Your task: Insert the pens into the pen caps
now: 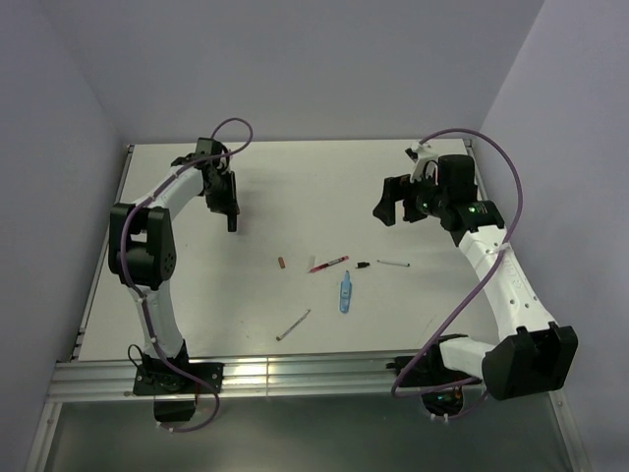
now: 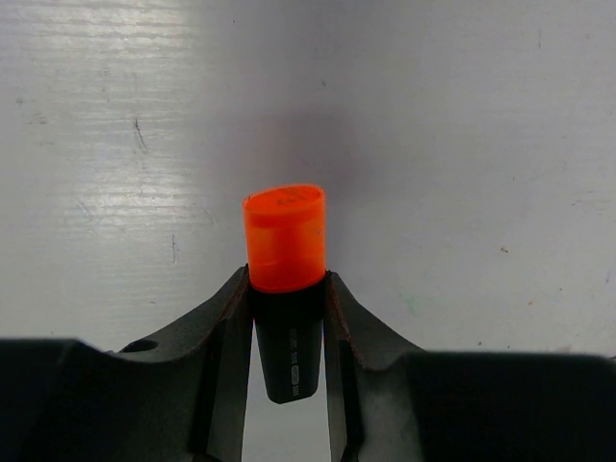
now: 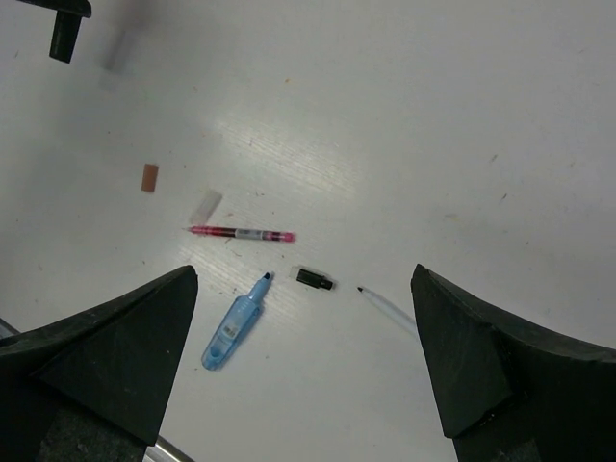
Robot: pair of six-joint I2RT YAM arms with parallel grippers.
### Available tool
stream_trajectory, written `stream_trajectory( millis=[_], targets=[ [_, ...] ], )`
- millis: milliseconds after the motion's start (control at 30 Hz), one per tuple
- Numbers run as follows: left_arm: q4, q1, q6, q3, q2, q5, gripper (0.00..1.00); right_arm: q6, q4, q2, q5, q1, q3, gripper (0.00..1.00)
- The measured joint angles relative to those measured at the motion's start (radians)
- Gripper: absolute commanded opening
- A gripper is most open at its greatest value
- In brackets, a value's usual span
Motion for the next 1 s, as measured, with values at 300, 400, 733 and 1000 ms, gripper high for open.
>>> stream_trajectory(
  millis=[300, 400, 733, 1000],
  targets=[
    [-0.015, -0.014, -0.003, 0.105, 0.129, -0.029, 0.09, -0.013, -0.011, 0.003, 0.039, -0.024, -0.002, 1.0],
    [-0.007, -0.014, -0.021, 0.091, 0.138, -0.046, 0.09, -0.013, -0.012, 0.012, 0.042, -0.026, -0.002, 1.0],
    [0.075, -0.039, -0.071, -0.018, 0.103, -0.089, 0.22, -0.013, -0.025, 0.041, 0.041, -0.029, -0.001, 1.0],
    [0.095, -0.053, -0.07, -0.032, 0.097, -0.119, 0.47, -0.013, -0.026, 0.04, 0.038, -0.029, -0.001, 1.0]
  ],
)
